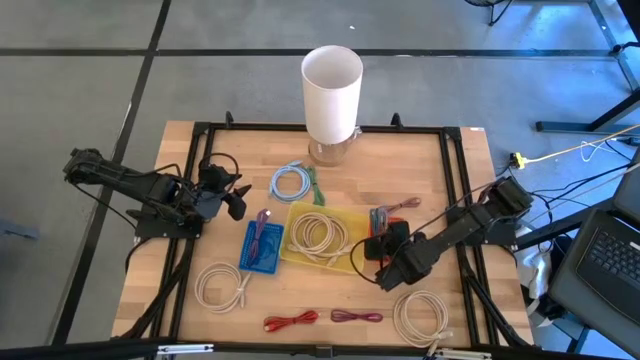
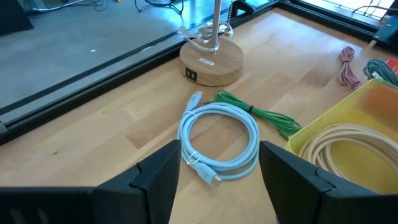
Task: Pick & Place USB Port
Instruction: Put the white and black charger cable into the orange bin, then put the orange charger cable into the blue bin
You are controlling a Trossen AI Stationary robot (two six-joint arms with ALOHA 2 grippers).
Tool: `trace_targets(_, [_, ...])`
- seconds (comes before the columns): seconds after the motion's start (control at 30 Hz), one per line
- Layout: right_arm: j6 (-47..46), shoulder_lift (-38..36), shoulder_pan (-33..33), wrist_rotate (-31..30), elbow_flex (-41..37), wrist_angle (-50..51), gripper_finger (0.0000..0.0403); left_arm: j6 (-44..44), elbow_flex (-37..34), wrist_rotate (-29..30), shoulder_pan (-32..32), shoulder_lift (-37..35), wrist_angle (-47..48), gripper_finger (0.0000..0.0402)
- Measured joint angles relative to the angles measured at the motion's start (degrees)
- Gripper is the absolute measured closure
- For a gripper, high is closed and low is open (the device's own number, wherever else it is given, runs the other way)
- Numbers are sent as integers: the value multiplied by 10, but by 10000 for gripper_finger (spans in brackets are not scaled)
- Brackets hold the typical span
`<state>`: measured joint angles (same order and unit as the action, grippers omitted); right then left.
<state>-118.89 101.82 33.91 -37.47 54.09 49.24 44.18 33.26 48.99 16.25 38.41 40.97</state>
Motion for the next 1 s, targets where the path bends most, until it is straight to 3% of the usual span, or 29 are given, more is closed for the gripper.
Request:
trace_targets(0.27, [8,0,0,0,-11,-17,370,0,0,0,0,0,0,192])
trace_targets(0.57, [7,-8,0,1,-4,-1,225,2,0,0,0,0,0,192])
trace_targets(0.73, [11,-15,3,-25,46,79,196,2,0,-1,0,0,0,192])
trace_targets(1.0, [26,-15,29,-88,185,294,205,2,0,-3,0,0,0,192])
